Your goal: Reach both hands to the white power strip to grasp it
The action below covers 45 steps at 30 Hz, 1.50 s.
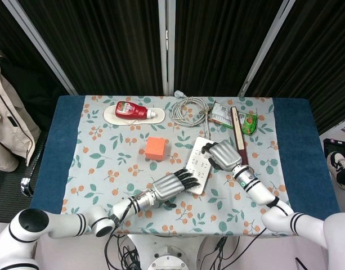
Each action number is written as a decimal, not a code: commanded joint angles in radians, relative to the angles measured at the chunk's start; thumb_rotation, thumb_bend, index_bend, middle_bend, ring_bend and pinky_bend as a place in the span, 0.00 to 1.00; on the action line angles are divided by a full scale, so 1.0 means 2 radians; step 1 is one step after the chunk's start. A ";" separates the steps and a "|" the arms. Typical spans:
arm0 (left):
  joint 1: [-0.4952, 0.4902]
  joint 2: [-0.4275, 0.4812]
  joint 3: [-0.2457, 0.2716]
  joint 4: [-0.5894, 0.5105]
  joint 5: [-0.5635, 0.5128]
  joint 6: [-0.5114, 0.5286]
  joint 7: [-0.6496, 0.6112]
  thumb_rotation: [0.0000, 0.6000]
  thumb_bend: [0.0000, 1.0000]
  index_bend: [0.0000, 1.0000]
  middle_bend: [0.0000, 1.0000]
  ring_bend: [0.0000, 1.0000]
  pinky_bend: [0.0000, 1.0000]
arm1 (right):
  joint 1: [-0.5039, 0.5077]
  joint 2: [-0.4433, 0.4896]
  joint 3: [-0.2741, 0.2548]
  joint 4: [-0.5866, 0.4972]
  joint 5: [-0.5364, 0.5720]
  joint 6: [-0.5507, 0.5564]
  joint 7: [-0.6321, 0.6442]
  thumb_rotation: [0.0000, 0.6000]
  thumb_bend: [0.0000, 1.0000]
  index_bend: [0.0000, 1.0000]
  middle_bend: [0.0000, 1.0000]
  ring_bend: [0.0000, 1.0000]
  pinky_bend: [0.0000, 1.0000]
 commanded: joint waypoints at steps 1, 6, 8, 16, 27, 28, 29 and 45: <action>-0.002 0.002 -0.001 -0.004 -0.002 -0.001 -0.004 1.00 0.10 0.08 0.10 0.03 0.05 | -0.004 -0.003 -0.004 0.009 -0.009 0.010 0.014 1.00 0.63 0.94 0.73 0.57 0.65; -0.005 0.006 -0.002 -0.009 -0.003 -0.003 -0.012 1.00 0.10 0.08 0.10 0.03 0.05 | -0.010 -0.007 -0.008 0.020 -0.020 0.026 0.035 1.00 0.63 0.94 0.74 0.58 0.66; -0.006 0.007 -0.002 -0.009 -0.003 -0.004 -0.013 1.00 0.10 0.08 0.10 0.03 0.05 | -0.012 -0.009 -0.009 0.024 -0.023 0.031 0.041 1.00 0.63 0.95 0.74 0.58 0.67; -0.010 0.011 -0.004 -0.015 -0.013 -0.013 -0.025 1.00 0.10 0.08 0.10 0.03 0.05 | -0.015 -0.013 -0.013 0.036 -0.036 0.048 0.059 1.00 0.63 0.95 0.74 0.58 0.67; -0.010 0.026 -0.008 -0.037 -0.004 0.006 -0.034 1.00 0.10 0.08 0.10 0.03 0.05 | -0.018 -0.005 0.000 0.028 -0.040 0.075 0.083 1.00 0.63 0.95 0.74 0.58 0.67; -0.009 0.031 -0.008 -0.043 0.000 0.014 -0.031 1.00 0.10 0.08 0.10 0.03 0.05 | -0.017 0.004 0.004 0.017 -0.036 0.072 0.082 1.00 0.63 0.94 0.73 0.57 0.67; -0.008 0.035 -0.009 -0.048 0.002 0.019 -0.028 1.00 0.10 0.08 0.10 0.03 0.05 | -0.015 0.011 0.007 0.007 -0.032 0.068 0.079 1.00 0.63 0.93 0.72 0.57 0.67; 0.068 0.143 -0.008 -0.151 -0.029 0.122 0.039 1.00 0.10 0.08 0.10 0.03 0.05 | -0.026 0.133 -0.005 -0.170 0.094 -0.058 -0.048 1.00 0.55 0.52 0.51 0.38 0.48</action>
